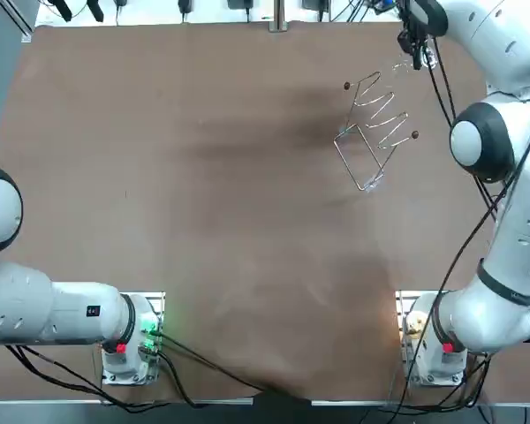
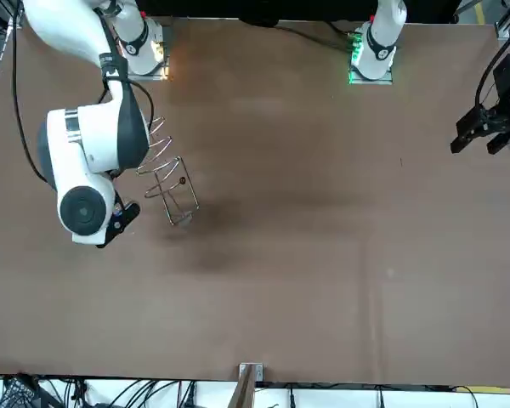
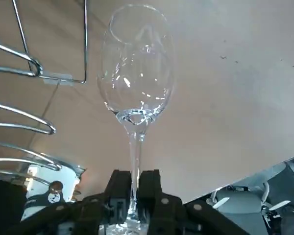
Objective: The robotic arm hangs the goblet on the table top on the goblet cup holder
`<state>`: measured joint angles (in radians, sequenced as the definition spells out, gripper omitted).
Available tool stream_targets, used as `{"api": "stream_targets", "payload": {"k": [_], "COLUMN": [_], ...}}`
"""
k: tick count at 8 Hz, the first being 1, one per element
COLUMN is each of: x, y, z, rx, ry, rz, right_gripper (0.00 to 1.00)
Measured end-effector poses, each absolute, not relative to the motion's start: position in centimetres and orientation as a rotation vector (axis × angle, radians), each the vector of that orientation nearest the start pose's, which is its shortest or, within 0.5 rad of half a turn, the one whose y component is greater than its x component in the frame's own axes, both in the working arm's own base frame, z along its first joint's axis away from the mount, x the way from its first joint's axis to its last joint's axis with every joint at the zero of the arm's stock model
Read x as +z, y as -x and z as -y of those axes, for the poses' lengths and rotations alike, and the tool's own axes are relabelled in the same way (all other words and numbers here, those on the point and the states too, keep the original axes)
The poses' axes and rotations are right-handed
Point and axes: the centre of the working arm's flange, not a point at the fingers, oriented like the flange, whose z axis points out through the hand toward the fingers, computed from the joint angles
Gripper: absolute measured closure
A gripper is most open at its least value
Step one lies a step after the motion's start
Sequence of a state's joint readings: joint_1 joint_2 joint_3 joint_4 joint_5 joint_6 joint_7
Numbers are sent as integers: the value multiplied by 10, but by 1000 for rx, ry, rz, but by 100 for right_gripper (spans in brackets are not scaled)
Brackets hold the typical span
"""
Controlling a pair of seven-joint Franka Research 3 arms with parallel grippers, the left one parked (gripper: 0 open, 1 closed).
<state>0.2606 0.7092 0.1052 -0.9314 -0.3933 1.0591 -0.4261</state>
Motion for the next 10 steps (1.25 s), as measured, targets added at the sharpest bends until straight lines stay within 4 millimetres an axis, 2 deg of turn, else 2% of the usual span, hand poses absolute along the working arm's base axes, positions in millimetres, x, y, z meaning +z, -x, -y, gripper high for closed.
{"api": "stream_targets", "payload": {"k": [5, 10], "x": [409, 408], "y": [-650, -644], "z": [-202, -217], "rx": [1062, 1072], "ry": [3119, 3111], "rz": [1093, 1127], "right_gripper": [88, 88]}}
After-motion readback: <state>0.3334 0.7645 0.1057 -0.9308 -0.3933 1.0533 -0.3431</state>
